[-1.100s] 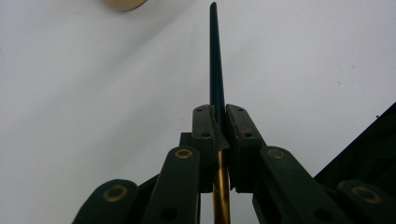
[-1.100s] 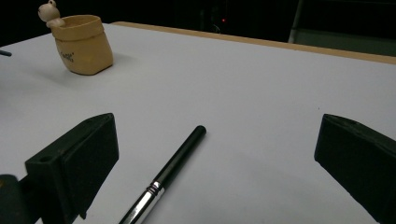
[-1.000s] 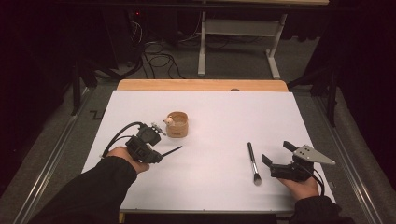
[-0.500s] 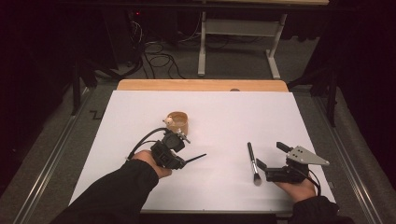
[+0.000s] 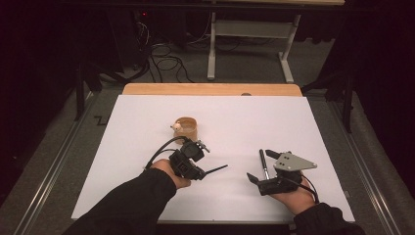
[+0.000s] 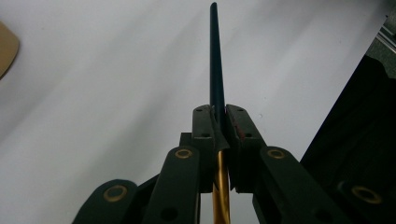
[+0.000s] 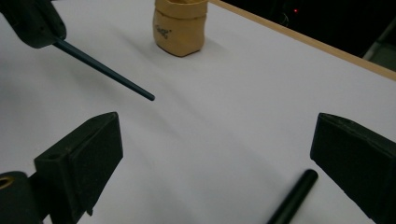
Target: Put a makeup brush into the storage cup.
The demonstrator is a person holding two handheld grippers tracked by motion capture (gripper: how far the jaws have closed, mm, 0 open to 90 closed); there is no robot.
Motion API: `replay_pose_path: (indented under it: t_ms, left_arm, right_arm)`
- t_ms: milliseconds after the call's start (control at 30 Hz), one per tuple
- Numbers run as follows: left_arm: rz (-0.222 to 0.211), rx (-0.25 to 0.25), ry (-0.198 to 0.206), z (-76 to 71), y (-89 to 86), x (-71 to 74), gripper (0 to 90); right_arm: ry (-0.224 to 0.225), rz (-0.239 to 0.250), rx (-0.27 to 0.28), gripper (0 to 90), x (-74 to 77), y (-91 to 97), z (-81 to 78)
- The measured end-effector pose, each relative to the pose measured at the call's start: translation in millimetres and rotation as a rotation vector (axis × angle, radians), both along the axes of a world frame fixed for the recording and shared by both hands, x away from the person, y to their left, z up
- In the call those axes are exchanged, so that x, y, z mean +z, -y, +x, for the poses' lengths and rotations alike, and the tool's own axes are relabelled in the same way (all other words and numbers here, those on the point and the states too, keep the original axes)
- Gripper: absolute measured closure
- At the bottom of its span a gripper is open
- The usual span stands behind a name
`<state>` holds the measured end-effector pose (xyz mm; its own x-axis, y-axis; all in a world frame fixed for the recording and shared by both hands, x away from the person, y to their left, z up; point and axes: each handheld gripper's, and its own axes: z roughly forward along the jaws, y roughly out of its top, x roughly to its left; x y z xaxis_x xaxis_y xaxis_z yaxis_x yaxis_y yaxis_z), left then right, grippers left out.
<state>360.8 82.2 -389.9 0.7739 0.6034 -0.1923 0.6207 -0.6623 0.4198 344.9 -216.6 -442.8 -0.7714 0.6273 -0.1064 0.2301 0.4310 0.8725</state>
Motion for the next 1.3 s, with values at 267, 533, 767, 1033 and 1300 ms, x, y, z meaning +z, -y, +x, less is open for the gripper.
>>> replay_pose_path:
  t_ms: [267,533,767,1033,1300]
  left_arm:
    - [-0.024,0.005,-0.004,0.1,-7.8,4.8,83.0]
    - [-0.034,0.007,-0.010,1.8,-11.6,5.2,83.0]
    - [-0.048,-0.004,-0.018,-1.1,-11.8,1.4,83.0]
    - [-0.032,-0.008,-0.024,-3.3,-10.4,0.0,83.0]
    - [-0.013,-0.030,-0.038,-7.2,-2.6,-2.5,83.0]
  right_arm:
    - [0.024,-0.048,0.084,9.9,8.9,-33.1,4.7]
    - [0.049,-0.093,0.169,16.0,17.7,-57.6,12.1]
    - [0.028,-0.087,0.195,16.3,12.7,-62.9,15.6]
    - [-0.001,-0.088,0.197,18.2,-0.6,-52.5,11.1]
    - [0.019,-0.179,0.246,22.5,-9.3,-63.1,2.7]
